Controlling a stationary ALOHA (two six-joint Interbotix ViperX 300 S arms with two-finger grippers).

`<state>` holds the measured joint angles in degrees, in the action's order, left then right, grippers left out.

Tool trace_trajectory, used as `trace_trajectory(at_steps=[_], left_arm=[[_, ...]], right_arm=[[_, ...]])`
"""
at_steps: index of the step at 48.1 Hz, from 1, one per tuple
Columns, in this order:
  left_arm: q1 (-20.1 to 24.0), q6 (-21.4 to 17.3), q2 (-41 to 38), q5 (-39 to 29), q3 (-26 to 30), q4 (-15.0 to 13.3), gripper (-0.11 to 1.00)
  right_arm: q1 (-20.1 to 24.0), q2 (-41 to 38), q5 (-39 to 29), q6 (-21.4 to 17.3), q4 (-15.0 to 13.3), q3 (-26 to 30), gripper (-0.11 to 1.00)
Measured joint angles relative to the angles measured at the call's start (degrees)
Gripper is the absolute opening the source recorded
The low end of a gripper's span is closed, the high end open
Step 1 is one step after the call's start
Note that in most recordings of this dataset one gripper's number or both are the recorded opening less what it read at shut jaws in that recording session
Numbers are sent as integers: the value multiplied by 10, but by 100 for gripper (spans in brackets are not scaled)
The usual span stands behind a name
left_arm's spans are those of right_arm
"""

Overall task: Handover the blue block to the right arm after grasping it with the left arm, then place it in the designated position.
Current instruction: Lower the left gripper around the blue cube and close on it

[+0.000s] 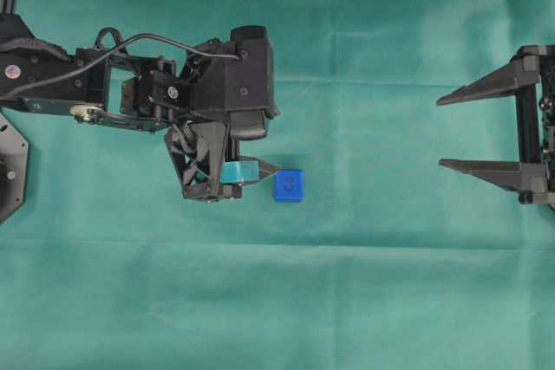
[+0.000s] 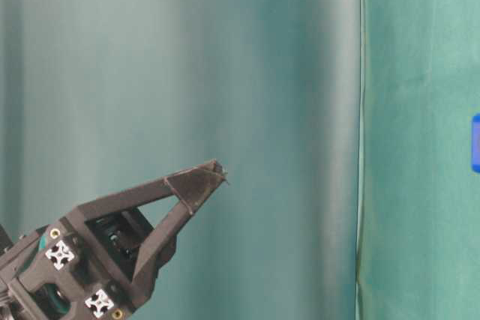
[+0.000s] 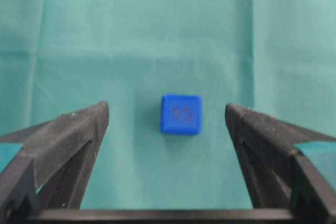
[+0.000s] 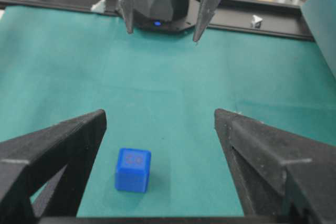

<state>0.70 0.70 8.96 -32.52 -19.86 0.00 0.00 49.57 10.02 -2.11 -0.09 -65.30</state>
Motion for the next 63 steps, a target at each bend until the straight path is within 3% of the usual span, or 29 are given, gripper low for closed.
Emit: trace_trajectory(at_steps=[63], left_arm=[[-8,2,-5,10,0,1,99]], right_arm=[[0,-1,-4,0,0,0,94]])
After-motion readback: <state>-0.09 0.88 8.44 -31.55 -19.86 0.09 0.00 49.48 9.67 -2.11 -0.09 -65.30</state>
